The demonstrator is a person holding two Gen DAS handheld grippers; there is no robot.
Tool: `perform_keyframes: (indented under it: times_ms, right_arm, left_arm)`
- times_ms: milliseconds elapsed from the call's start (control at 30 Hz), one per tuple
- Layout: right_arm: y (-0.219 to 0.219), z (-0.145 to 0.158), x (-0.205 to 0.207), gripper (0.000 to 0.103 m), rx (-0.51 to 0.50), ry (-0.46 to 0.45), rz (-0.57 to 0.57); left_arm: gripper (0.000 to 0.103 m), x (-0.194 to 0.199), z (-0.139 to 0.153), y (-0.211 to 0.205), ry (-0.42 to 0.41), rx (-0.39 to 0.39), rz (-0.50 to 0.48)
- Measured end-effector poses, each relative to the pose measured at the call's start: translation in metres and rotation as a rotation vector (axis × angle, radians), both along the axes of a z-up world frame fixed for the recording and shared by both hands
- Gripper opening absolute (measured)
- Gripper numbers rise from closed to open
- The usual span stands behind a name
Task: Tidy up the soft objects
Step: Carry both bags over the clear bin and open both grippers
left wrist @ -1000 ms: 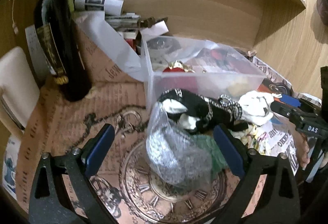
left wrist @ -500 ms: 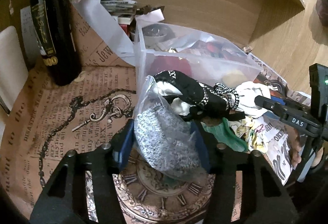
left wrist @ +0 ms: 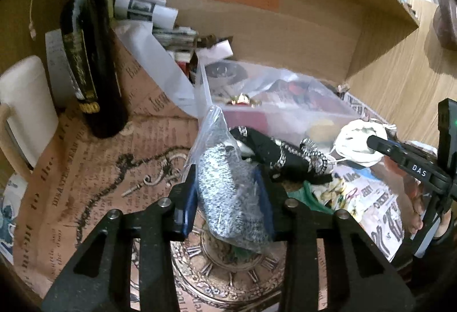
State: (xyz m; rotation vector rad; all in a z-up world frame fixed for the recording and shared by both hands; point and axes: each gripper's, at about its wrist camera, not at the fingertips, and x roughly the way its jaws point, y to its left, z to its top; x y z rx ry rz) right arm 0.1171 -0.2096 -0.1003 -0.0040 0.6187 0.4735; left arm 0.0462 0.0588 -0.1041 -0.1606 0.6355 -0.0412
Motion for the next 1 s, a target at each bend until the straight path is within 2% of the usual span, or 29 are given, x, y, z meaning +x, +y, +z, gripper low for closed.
perform_keyframes:
  times_ms: [533,767,1000]
  right_arm:
    - [0.006,0.069,-0.01,0.019,0.076,-0.228,0.008]
    - [0.022,0.079,0.005,0.019,0.096,-0.26,0.039]
    - [0.045,0.073,0.03,0.019,0.067,-0.228,0.08]
  left_arm:
    - [0.038,0.014,0.065,0.0,-0.198,0.038,0.019]
    - [0.038,0.045,0.075,-0.002,-0.196,0.045,0.013]
    - [0.038,0.094,0.063,-0.005,-0.112,0.056,-0.01]
